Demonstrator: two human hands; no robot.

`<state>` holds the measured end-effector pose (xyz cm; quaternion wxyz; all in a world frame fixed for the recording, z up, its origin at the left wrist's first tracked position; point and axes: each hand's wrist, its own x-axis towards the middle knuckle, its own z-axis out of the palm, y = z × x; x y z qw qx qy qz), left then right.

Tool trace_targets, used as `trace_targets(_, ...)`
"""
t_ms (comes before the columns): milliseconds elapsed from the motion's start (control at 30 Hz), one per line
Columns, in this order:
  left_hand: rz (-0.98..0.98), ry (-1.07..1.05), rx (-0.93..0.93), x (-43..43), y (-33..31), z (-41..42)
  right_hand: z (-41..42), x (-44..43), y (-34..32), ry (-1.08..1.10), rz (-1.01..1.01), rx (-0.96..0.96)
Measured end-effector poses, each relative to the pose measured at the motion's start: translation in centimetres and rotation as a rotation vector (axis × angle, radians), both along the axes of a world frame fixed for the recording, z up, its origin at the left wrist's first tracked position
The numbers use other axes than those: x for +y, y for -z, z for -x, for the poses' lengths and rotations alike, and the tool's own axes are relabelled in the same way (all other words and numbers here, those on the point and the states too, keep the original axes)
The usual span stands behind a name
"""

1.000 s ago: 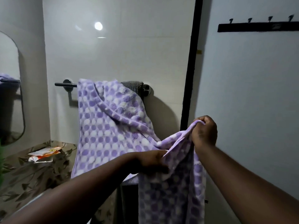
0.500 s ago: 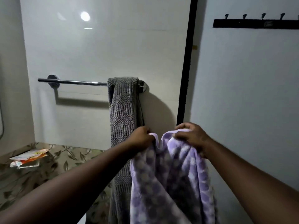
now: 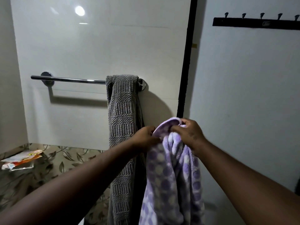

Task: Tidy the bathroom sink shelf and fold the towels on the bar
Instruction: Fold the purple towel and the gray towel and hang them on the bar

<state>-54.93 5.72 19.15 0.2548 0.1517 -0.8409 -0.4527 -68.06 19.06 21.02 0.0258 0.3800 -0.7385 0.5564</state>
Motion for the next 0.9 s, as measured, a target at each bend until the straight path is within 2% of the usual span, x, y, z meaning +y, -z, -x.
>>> trace_targets(100,-0.011,-0.022,-0.120,-0.7,1.2,-0.6,0.5,0.3,-0.3,0.050,0.066,-0.104)
trace_targets(200,-0.085,-0.172,0.067,-1.0,1.1,-0.4,0.0,0.4,0.1,-0.033,-0.014,-0.095)
trace_targets(300,-0.093,-0.186,0.227,-0.9,-0.2,0.0,-0.9,-0.1,0.4,-0.200,-0.041,-0.039)
trace_targets(400,-0.017,-0.101,0.249,-0.3,-1.1,0.4,-1.7,-1.0,0.3,-0.368,-0.058,0.007)
trace_targets(500,0.013,-0.046,0.263,0.0,-1.4,0.2,-2.0,-1.4,0.3,-0.408,-0.092,0.058)
trace_targets(600,0.053,-0.091,0.188,-0.2,-1.5,-0.5,-1.7,-1.4,0.5,-0.269,-0.039,0.062)
trace_targets(733,0.191,-0.088,-0.114,-1.8,-0.5,-2.0,0.0,-1.5,0.1,0.048,0.192,-0.116)
trace_targets(800,0.164,-0.100,-0.130,-2.6,0.2,-2.7,1.1,-1.1,-0.3,0.136,0.255,-0.162)
trace_targets(900,0.116,-0.235,0.003,-3.2,0.3,-3.1,1.6,-0.9,0.0,0.154,0.231,-0.176)
